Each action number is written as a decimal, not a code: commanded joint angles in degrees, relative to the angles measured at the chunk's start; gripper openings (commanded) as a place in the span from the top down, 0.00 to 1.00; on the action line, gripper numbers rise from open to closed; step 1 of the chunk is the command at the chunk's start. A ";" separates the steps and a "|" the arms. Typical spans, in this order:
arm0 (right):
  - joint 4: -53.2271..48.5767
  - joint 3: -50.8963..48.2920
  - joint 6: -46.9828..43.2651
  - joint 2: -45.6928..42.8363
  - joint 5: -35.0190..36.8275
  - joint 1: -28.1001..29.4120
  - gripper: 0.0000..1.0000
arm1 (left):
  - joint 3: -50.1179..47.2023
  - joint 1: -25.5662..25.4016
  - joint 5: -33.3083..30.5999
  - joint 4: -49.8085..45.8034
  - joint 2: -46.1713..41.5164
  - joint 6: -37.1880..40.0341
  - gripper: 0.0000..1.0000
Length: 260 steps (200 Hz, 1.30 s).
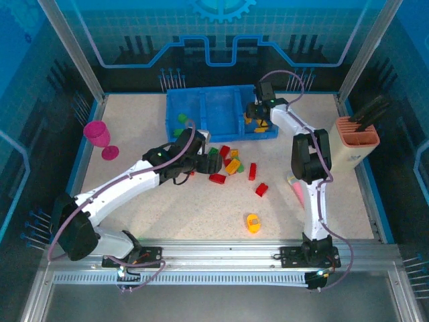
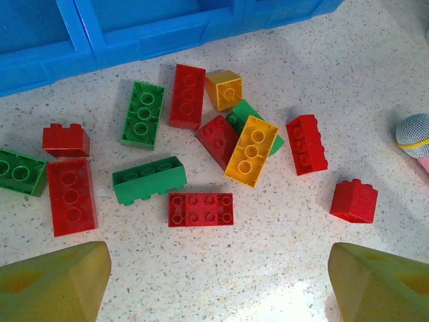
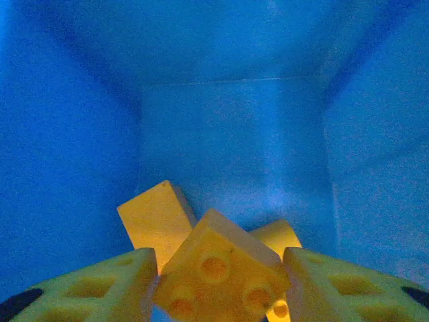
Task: Sort the legos into containers by color
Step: Place the lego in the container.
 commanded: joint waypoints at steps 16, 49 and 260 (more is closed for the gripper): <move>-3.11 3.25 -2.41 3.03 -1.09 -0.81 0.33 | 2.96 0.37 -0.37 -1.23 1.54 -0.31 0.14; -4.42 3.21 -4.01 2.96 -1.44 -0.81 0.18 | 3.20 0.39 -0.79 -1.42 1.46 -0.36 0.13; -7.34 5.56 -5.00 3.93 -1.53 1.56 0.75 | 0.95 0.44 -1.64 1.13 -0.07 -0.09 0.12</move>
